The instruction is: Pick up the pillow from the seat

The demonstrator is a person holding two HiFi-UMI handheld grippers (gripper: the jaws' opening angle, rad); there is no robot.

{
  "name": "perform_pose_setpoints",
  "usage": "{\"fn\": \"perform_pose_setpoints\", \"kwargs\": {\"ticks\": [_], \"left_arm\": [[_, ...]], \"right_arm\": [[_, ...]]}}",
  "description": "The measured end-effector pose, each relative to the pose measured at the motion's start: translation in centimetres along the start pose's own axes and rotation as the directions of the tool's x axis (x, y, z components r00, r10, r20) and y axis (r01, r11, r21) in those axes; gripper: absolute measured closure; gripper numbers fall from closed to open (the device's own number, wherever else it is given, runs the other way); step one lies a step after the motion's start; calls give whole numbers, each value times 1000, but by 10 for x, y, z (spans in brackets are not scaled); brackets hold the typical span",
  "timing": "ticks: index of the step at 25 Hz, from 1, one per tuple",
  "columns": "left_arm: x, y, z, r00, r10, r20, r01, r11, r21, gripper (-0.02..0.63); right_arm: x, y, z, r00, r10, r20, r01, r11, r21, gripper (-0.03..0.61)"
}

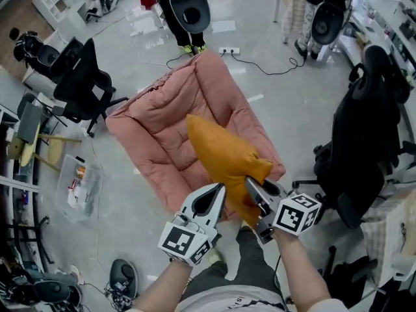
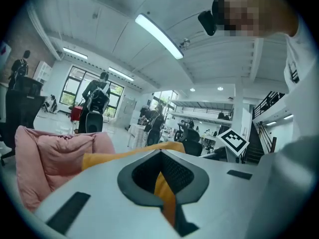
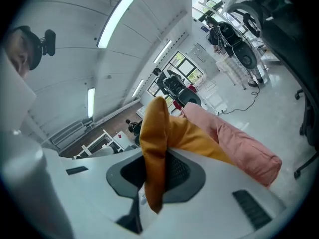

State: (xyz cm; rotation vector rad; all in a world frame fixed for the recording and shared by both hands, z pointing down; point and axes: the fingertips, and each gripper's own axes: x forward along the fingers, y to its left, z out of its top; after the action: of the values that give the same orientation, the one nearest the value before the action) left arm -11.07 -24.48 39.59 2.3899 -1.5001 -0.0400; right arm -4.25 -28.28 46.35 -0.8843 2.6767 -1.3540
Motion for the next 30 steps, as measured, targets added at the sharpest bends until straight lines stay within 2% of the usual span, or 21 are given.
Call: {"fn": "perform_pose_setpoints", "kwargs": {"ticks": [3, 6, 12, 17, 20, 25, 30], "left_arm": [[-20, -4, 30, 998, -2, 59, 1, 1000, 4, 604], [-41, -6, 54, 994, 2, 106, -3, 1000, 7, 604], [-67, -24, 107, 982, -33, 187, 30, 999, 17, 604], [-82, -38, 154, 972, -66, 224, 58, 997, 41, 604], [-87, -40, 179, 970, -59, 236, 43, 996, 74, 604], [-110, -30, 206, 962, -35, 271, 10, 996, 93, 604], [-133, -22, 211, 957, -20, 290, -7, 996, 91, 604]], "right_arm": [[-13, 25, 7, 1000, -6, -13, 6, 1000, -13, 515], [-29, 48, 19, 1000, 5, 16, -5, 1000, 3, 517], [-49, 110, 61, 990, 87, 115, -91, 995, 31, 515], [-47, 173, 94, 972, 173, 161, -163, 984, -69, 517], [-40, 200, 106, 968, 196, 158, -179, 977, -116, 517], [-23, 236, 111, 963, 227, 147, -211, 970, -120, 517], [-26, 256, 106, 960, 235, 152, -224, 971, -87, 517]]}}
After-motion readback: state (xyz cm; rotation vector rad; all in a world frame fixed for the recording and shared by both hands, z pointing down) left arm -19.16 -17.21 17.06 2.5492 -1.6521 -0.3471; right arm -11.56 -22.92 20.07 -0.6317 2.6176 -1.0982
